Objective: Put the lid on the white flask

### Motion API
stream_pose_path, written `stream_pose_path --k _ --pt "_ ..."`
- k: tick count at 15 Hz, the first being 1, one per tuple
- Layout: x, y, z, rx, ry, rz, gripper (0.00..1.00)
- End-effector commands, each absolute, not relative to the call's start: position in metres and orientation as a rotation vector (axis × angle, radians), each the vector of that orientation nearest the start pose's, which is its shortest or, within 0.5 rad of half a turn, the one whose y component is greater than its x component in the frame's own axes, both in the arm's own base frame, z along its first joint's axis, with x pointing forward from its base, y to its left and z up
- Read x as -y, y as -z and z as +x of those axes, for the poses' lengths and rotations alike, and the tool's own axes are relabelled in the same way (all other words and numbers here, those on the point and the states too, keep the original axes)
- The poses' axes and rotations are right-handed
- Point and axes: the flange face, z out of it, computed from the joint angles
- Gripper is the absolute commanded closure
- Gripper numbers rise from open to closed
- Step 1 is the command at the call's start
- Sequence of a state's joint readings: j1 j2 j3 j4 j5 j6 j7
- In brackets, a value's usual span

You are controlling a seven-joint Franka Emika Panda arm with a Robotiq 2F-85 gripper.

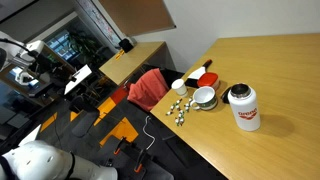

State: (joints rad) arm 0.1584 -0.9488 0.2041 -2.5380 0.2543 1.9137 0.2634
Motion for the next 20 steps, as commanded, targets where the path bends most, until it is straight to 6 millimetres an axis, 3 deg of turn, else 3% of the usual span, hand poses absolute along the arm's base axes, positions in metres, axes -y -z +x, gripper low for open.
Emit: stream_pose_path --k 1,8,10,15,20 --pt "-0.138 -0.58 0.269 -0.009 0.416 -2.945 0.0" --pt "-0.138 -0.58 0.269 -0.009 0.415 -2.945 0.0" --pt "-0.132 -0.585 0.279 -0.025 0.473 -2.958 0.0" --pt "-0.085 -0.602 0.329 -0.154 0.697 -3.026 0.0" --pt "-0.021 -0.579 0.398 -0.351 0.812 -3.079 0.0"
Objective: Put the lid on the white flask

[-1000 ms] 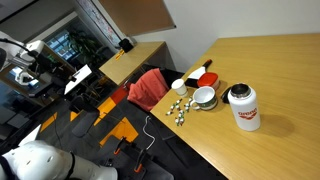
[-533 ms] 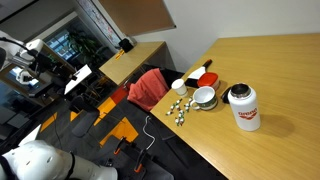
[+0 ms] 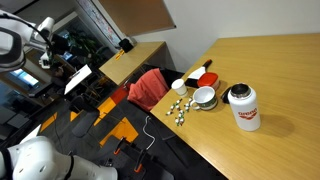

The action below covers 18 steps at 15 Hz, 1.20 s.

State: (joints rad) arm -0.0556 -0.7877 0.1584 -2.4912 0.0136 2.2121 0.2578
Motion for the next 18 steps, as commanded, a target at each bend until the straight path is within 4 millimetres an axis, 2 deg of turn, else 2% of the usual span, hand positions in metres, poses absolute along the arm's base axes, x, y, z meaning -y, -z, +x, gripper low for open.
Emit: stream_pose_path --k 1,3,5,6,8,12,15,18 --pt "-0.009 -0.57 0.411 -0.394 0.807 -3.092 0.0" --pt "0.008 -0.552 0.429 -0.452 0.781 -3.114 0.0" --pt "0.008 -0.539 0.437 -0.474 0.735 -3.12 0.0" --pt "0.01 -0.541 0.422 -0.431 0.738 -3.121 0.0" --pt "0.011 -0.532 0.432 -0.449 0.701 -3.125 0.0" --pt "0.01 -0.535 0.435 -0.448 0.708 -3.123 0.0" --pt "0.047 -0.538 0.46 -0.595 0.779 -3.149 0.0" --pt "0.106 -0.531 0.485 -0.693 0.752 -3.18 0.0"
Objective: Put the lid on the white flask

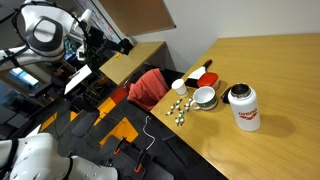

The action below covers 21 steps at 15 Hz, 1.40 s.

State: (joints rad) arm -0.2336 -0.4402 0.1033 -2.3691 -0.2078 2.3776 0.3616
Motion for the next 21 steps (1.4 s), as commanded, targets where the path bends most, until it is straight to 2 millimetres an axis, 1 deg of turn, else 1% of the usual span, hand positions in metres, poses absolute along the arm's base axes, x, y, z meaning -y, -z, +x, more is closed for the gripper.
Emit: stream_pose_path --k 1,3,5,9,11,12,13,14,15,16,19,20,21 --pt "0.125 -0.524 0.493 -0.736 0.729 -3.183 0.0" --pt "0.158 -0.504 0.507 -0.799 0.658 -3.179 0.0" --pt "0.182 -0.481 0.52 -0.866 0.602 -3.174 0.0" --pt "0.217 -0.426 0.541 -0.954 0.511 -3.204 0.0" --pt "0.228 -0.398 0.545 -1.003 0.451 -3.201 0.0" --pt "0.231 -0.386 0.547 -1.024 0.425 -3.197 0.0" --pt "0.227 -0.399 0.535 -0.977 0.42 -3.194 0.0" --pt "0.231 -0.387 0.537 -0.986 0.397 -3.197 0.0" --pt "0.233 -0.38 0.54 -0.989 0.383 -3.199 0.0" --pt "0.233 -0.377 0.542 -0.99 0.378 -3.201 0.0" --pt "0.232 -0.381 0.545 -0.985 0.394 -3.201 0.0" --pt "0.235 -0.383 0.551 -1.008 0.389 -3.186 0.0" --pt "0.246 -0.386 0.563 -1.061 0.405 -3.167 0.0"
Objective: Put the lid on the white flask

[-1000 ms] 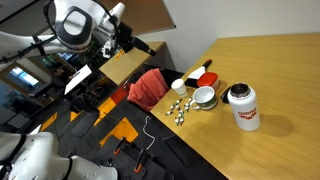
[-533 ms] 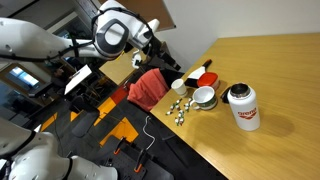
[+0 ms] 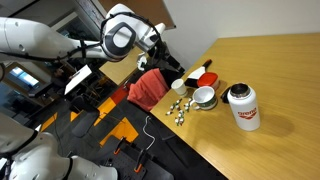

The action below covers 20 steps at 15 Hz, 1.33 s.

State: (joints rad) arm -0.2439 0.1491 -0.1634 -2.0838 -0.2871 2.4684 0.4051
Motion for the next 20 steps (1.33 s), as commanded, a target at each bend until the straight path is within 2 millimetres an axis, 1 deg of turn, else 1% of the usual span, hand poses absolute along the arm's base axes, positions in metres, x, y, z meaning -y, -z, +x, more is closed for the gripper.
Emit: stream_pose_path --k 1,2,4,6,8,11,14,16,17,18,20 --pt "0.253 -0.387 0.57 -1.078 0.418 -3.148 0.0" --pt "0.266 -0.389 0.579 -1.125 0.447 -3.149 0.0" --pt "0.288 -0.388 0.594 -1.129 0.445 -3.157 0.0" --pt "0.308 -0.378 0.608 -1.147 0.433 -3.161 0.0" --pt "0.322 -0.359 0.62 -1.121 0.368 -3.166 0.0" --pt "0.334 -0.329 0.629 -1.011 0.289 -3.21 0.0" --pt "0.347 -0.297 0.632 -0.975 0.306 -3.24 0.0" --pt "0.351 -0.279 0.633 -0.97 0.313 -3.235 0.0" --pt "0.351 -0.273 0.633 -1.002 0.309 -3.224 0.0" --pt "0.347 -0.277 0.627 -0.999 0.277 -3.237 0.0" --pt "0.349 -0.267 0.628 -1.002 0.274 -3.236 0.0"
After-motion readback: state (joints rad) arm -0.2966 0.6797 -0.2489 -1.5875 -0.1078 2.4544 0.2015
